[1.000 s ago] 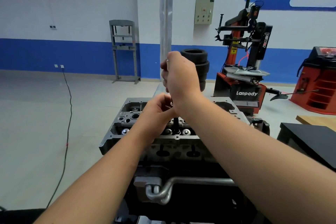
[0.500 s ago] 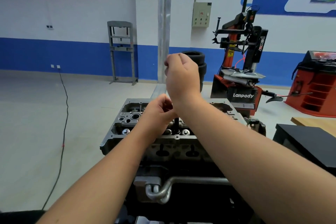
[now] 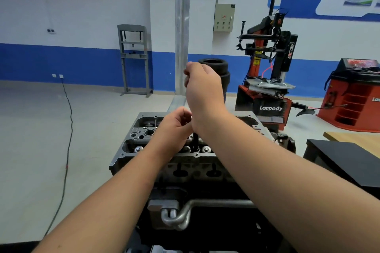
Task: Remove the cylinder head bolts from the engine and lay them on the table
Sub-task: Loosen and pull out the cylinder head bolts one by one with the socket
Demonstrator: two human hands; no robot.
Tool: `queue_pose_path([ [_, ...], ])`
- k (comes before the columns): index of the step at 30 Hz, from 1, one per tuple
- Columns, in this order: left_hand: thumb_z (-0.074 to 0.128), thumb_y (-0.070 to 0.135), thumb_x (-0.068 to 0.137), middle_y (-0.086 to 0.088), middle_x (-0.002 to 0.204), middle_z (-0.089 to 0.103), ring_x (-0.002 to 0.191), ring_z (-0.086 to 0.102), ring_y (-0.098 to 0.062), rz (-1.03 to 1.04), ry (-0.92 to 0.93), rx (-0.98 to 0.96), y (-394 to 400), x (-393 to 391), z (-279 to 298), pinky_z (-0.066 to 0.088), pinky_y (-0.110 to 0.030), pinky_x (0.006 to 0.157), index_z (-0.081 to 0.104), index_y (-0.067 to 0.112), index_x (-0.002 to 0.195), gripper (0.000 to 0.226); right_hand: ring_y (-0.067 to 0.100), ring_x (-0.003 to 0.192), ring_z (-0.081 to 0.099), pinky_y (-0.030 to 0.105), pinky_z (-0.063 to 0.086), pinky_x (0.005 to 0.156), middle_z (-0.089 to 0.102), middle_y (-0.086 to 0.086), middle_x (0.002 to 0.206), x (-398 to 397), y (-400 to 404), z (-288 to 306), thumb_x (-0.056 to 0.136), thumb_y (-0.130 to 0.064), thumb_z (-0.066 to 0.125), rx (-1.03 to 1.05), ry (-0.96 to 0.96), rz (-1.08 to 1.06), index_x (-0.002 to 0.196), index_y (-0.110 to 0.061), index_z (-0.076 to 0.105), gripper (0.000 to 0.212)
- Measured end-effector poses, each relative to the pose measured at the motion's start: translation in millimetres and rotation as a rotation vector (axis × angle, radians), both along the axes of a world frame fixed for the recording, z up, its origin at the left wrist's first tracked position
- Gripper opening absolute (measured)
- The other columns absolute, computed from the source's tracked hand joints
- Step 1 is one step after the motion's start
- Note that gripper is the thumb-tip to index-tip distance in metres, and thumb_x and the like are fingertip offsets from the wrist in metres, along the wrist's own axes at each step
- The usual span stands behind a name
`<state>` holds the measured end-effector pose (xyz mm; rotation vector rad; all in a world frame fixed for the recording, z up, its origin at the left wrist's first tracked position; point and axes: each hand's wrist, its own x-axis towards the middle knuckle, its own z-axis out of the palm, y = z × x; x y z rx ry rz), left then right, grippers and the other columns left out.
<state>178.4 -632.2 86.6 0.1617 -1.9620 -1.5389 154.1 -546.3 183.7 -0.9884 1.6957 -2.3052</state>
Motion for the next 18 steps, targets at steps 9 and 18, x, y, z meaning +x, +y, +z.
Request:
queue_pose_path([
  [9,0.05,0.054,0.097,0.005,0.107,0.078,0.095,0.074,-0.012,-0.117,-0.046,-0.025,-2,8,2,0.047,-0.032,0.078,0.072,0.026,0.106,0.037,0.015,0.045,0.019,0.029,0.016,0.05,0.027,-0.005,0.048,-38,14,14,0.091,-0.031,0.047,0.141,-0.056,0.533,0.054,-0.021,0.04,0.038],
  [18,0.064,0.055,0.072,0.011,0.066,0.064,0.059,0.044,-0.01,-0.024,0.014,-0.059,-1,-2,-2,0.036,-0.026,0.056,0.068,0.036,0.072,0.019,0.013,0.057,0.035,0.037,0.032,0.059,0.038,-0.001,0.063,-5,1,2,0.093,-0.018,0.045,-0.002,0.042,0.005,0.068,-0.018,0.044,0.025],
])
